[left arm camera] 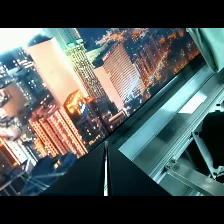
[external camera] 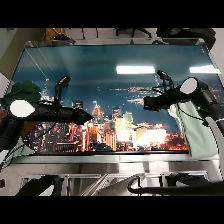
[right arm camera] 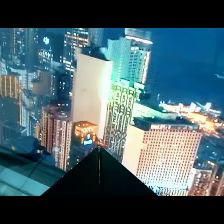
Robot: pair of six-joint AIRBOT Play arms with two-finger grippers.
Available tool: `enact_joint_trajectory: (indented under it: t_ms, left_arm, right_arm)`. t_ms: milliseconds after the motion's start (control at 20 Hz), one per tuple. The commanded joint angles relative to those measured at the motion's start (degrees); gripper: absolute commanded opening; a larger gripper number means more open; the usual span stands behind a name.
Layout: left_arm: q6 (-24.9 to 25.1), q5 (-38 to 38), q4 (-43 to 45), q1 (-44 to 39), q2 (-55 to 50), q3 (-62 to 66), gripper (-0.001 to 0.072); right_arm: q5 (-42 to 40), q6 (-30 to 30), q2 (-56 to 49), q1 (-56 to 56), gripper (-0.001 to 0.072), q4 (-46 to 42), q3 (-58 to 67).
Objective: Fold the shirts.
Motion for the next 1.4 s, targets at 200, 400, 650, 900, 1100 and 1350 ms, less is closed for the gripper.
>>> enact_joint_trajectory:
  t_ms: [200,400,650,900,1100,1350]
  left_arm:
    - [0.07,-0.09,0.02,-0.02,0.04,-0.02,0.0016]
    - [0.07,-0.04,0.04,-0.02,0.04,-0.02,0.0016]
    - [-1.9,-0.07,5.77,1.14,0.02,1.22,0.0015]
    - [-11.06,3.08,38.51,12.04,-1.36,11.82,0.0705]
    - [-7.3,12.37,49.31,24.87,-13.33,20.33,0.0691]
    - [-7.1,19.23,49.94,34.64,-35.3,29.7,0.0691]
  right_arm:
    - [0.0,0.07,0.04,0.04,0.002,0.0,-0.02]
    - [0.0,0.07,0.04,0.04,0.002,0.0,-0.02]
    - [0.0,0.07,0.04,0.04,0.002,0.0,-0.02]
    - [0.0,0.07,0.02,0.04,0.002,0.0,-0.02]
    - [0.0,0.07,0.02,0.04,0.0019,0.0,-0.02]
    - [0.0,0.07,-0.2,0.04,0.002,0.0,-0.02]
